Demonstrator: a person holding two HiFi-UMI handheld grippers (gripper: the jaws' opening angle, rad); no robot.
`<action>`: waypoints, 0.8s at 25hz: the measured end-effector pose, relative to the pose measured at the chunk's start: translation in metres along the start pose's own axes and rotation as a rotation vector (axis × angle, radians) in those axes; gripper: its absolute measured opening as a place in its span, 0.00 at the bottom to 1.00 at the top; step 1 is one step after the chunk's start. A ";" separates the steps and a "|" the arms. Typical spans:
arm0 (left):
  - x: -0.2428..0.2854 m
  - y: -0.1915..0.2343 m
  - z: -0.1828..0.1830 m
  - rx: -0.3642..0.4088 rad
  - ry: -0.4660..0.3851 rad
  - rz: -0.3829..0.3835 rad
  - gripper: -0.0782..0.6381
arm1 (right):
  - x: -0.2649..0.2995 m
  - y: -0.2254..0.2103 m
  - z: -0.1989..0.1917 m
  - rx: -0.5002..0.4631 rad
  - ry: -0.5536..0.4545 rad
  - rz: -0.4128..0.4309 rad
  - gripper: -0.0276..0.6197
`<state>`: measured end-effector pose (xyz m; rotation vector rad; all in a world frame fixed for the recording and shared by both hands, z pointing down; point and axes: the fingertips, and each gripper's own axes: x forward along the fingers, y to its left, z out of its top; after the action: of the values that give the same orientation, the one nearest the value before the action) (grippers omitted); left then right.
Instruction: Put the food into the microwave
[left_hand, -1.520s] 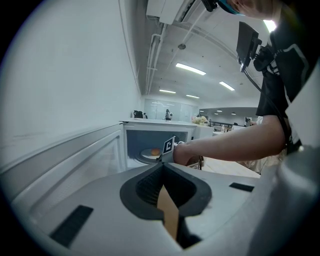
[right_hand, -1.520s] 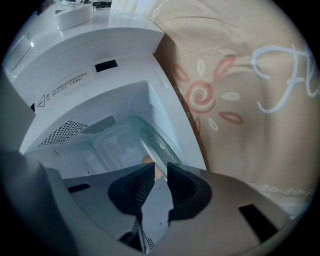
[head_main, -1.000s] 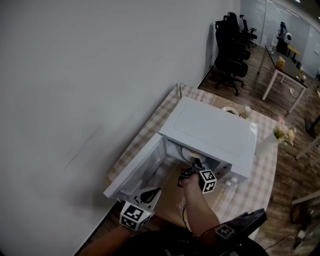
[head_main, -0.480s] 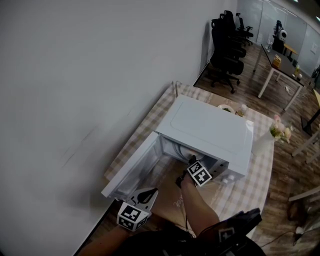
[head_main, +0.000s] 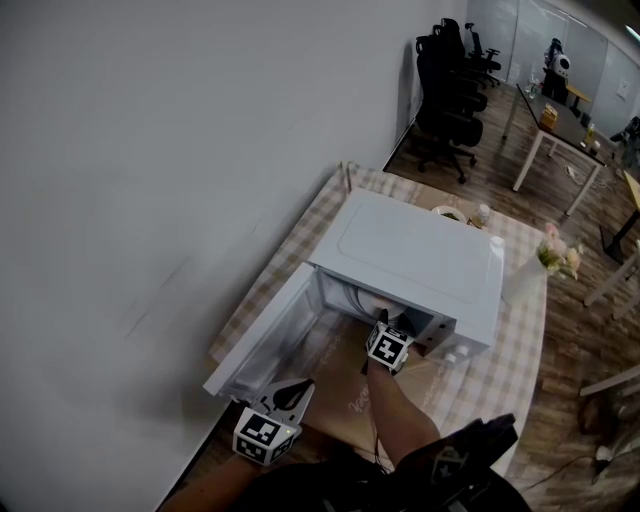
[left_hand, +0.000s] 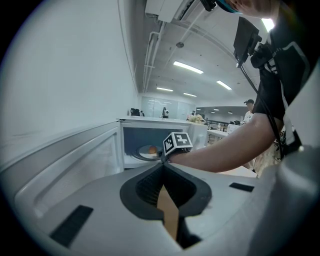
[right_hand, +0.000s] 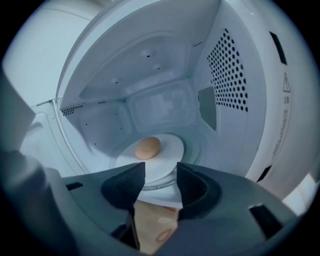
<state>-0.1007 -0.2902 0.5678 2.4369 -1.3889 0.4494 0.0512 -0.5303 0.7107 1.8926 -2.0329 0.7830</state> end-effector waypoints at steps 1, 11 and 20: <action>-0.001 0.000 -0.001 0.000 0.001 0.000 0.12 | 0.000 -0.002 0.001 -0.020 -0.002 -0.011 0.34; -0.009 0.007 0.001 -0.003 -0.004 0.010 0.12 | -0.012 -0.003 0.013 -0.070 -0.054 -0.003 0.37; -0.006 0.004 0.002 -0.001 -0.020 -0.005 0.12 | -0.027 0.060 0.003 -0.691 -0.076 0.214 0.17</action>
<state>-0.1071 -0.2883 0.5634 2.4493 -1.3908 0.4246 -0.0040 -0.5084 0.6816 1.3422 -2.1847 0.0127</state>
